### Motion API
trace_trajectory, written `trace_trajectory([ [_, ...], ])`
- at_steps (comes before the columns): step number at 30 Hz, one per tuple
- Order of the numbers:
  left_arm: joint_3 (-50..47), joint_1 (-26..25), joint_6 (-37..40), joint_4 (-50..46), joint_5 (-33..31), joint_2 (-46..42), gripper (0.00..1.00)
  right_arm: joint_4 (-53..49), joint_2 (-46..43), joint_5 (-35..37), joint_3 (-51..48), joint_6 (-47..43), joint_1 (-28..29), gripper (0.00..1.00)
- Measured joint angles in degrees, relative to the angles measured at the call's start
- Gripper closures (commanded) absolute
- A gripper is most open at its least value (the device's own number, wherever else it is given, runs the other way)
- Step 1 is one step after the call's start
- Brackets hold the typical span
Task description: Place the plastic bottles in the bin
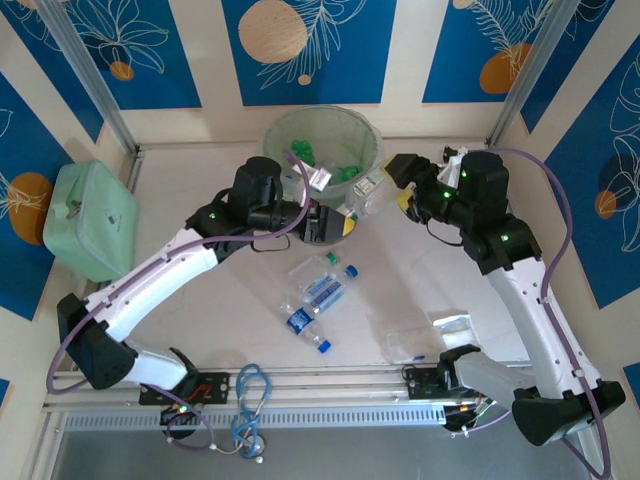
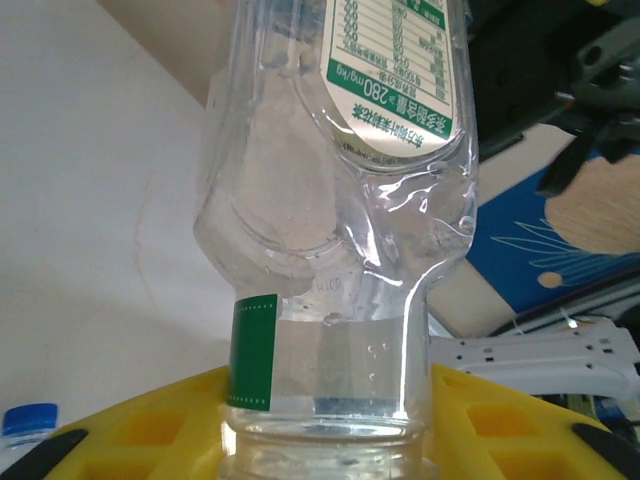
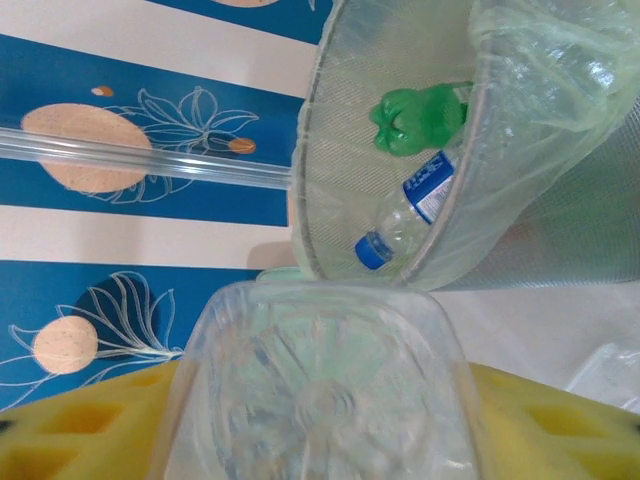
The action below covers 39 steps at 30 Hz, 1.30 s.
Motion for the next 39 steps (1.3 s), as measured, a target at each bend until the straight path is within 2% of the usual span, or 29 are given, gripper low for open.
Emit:
trace_trajectory([
  [4,4.6,0.0,1.3,-5.3,-7.6,0.0,0.62,-4.8,-0.1,0.8,3.5,-1.6,-3.2,0.09],
  [9,14.1,0.7,2.8,-10.2,-16.7,1.3,0.62,-7.9,-1.5,0.3,2.4,-1.7,-8.4,0.10],
  [15,24.9,1.8,3.9,-15.4,-26.6,7.4,0.63,-10.6,-3.0,-0.6,-1.1,-1.7,-8.8,0.10],
  [19,28.7,4.3,3.9,-18.2,-29.0,12.7,0.63,-12.1,-3.8,-1.0,-2.1,-1.7,-9.1,0.10],
  [28,34.2,6.8,4.2,-21.8,-29.1,20.5,0.63,-14.0,-5.7,-1.7,-2.5,-1.9,-11.1,0.11],
  [30,35.2,7.0,4.4,-21.9,-29.0,21.3,0.56,-14.0,-5.7,-1.9,-2.6,-1.9,-11.4,0.11],
  [34,37.0,7.4,4.8,-22.2,-28.9,22.4,0.34,-14.1,-5.7,-2.5,-3.0,-1.9,-11.4,0.11],
  [39,37.2,7.9,5.6,-22.8,-28.9,22.4,0.25,-14.1,-5.7,-2.7,-3.0,-1.9,-11.7,0.11],
])
